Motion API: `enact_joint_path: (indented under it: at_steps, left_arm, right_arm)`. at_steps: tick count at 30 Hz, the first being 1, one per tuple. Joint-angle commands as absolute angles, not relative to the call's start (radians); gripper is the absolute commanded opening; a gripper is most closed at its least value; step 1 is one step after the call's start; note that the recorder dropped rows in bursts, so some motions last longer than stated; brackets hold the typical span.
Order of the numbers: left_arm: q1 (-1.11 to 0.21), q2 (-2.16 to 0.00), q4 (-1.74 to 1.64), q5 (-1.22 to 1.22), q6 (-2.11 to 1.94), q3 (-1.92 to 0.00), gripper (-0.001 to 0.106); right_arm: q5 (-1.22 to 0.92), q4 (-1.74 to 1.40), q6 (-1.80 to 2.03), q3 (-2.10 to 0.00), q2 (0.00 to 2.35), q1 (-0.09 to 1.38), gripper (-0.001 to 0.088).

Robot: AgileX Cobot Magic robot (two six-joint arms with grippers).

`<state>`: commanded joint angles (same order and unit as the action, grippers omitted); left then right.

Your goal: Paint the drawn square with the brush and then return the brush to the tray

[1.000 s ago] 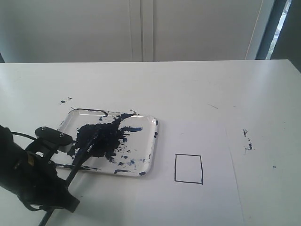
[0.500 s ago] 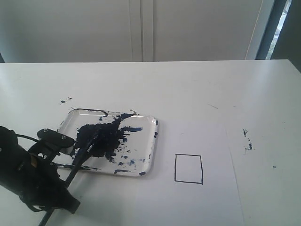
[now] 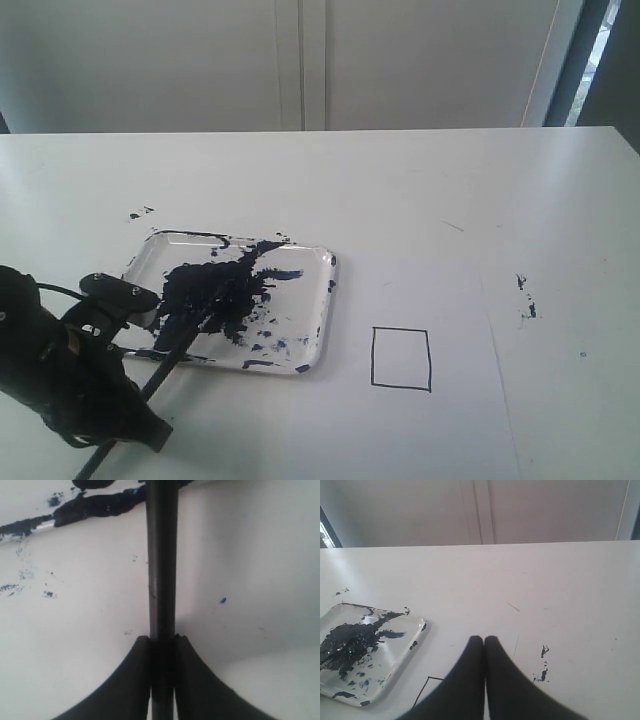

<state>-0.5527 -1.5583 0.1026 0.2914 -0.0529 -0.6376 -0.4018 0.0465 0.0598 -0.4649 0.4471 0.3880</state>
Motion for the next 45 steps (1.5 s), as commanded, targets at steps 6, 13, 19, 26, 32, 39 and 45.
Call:
enact_joint_path:
  at_steps: [6,13,19,26,32,39,45]
  left_arm:
    - [-0.553,-1.558,0.106,0.377,-0.055,-0.700,0.005]
    - [-0.553,-1.547,0.245,0.417,-0.057,-0.765,0.000]
    - [-0.553,-1.517,0.600,0.332,-0.049,-0.769,0.000]
    - [-0.722,-1.524,0.987,0.050,-0.079,-0.769,0.000]
    - [-0.810,-1.565,1.084,-0.145,-0.294,-0.769,0.000]
    - [-0.849,-1.593,1.084,-0.188,-0.488,-0.769,0.000]
    - [-0.911,-1.626,1.084,-0.244,-0.571,-0.769,0.000]
  right_arm:
    - [-0.402,0.046,0.060,-0.465,0.447,0.388,0.0000]
    - [-0.402,0.046,0.060,-0.465,0.447,0.388,0.0000]
    - [-0.402,0.046,0.060,-0.465,0.447,0.388,0.0000]
    - [-0.402,0.046,0.060,-0.465,0.447,0.388,0.0000]
    - [-0.402,0.046,0.060,-0.465,0.447,0.388,0.0000]
    - [-0.395,0.048,0.060,-0.465,0.447,0.388,0.0000]
    - [-0.395,0.048,0.060,-0.465,0.447,0.388,0.0000]
